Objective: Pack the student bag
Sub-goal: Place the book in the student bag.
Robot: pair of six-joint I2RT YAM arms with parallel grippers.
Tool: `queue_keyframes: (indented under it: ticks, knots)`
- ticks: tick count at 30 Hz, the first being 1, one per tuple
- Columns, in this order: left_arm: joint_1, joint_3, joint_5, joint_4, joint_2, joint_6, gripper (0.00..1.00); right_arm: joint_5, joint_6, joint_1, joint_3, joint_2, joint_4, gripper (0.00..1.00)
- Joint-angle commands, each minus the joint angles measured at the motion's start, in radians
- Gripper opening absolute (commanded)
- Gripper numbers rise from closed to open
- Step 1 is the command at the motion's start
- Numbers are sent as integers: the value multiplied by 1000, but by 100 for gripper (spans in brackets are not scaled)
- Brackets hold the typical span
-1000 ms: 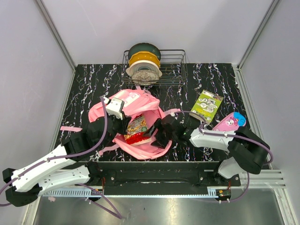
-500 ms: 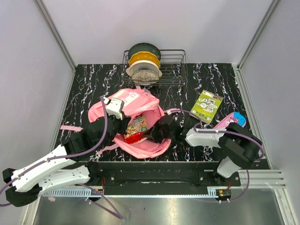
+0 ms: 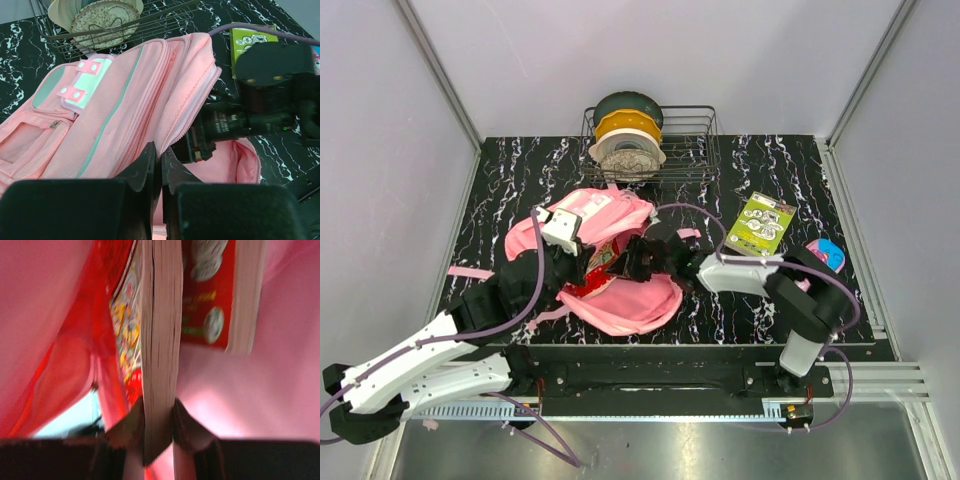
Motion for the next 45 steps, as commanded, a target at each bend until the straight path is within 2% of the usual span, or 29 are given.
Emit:
queue_keyframes:
  ticks: [1, 3, 5, 10, 11, 15, 19, 22, 24, 28, 34, 36, 39, 40, 41, 42, 43, 44, 45]
  knots:
    - [0, 23, 0, 151, -33, 25, 0, -136, -37, -28, 100, 109, 139, 4]
    - [2, 21, 13, 154, -37, 28, 0, -131, -17, -28, 120, 142, 156, 7]
    - [2, 17, 14, 154, -41, 27, 0, -89, 9, -30, 116, 149, 186, 15]
    - [2, 9, 28, 155, -44, 24, 0, -58, 60, -28, 122, 174, 262, 22]
    - [3, 6, 30, 158, -44, 22, 0, -47, 69, -30, 125, 185, 287, 30]
    - [2, 8, 34, 161, -39, 21, 0, 1, 78, -30, 137, 202, 278, 43]
    - [3, 14, 31, 154, -34, 21, 0, -15, 80, -31, 125, 193, 279, 47]
    - [3, 14, 22, 154, -36, 21, 0, 4, 46, -33, 76, 128, 266, 50]
    - [3, 17, 17, 149, -36, 24, 0, 31, -21, -33, 55, 52, 179, 59]
    - [3, 23, 2, 149, -31, 24, 0, 42, -75, -33, 7, -62, 49, 67]
    - [5, 21, -32, 140, -22, 16, 0, 88, -117, -30, -143, -303, -73, 67]
    - [6, 23, -47, 132, -22, 11, 0, 117, -126, -30, -198, -421, -166, 68]
    - [6, 23, -55, 123, -25, 8, 0, 233, -138, -30, -255, -608, -353, 72]
    - [8, 21, -53, 122, -25, 8, 0, 336, -135, -31, -263, -657, -413, 75]
    - [8, 20, -41, 120, -22, 7, 0, 387, -130, -36, -266, -747, -521, 79]
    - [8, 17, -27, 118, -18, 5, 0, 431, -135, -51, -265, -790, -565, 86]
    - [8, 15, -6, 112, -14, 11, 0, 503, -138, -67, -263, -829, -603, 89]
    - [9, 20, 55, 103, 2, 16, 24, 525, -155, -88, -255, -882, -660, 92]
    - [9, 30, 100, 89, 15, 22, 40, 536, -163, -123, -246, -895, -686, 95]
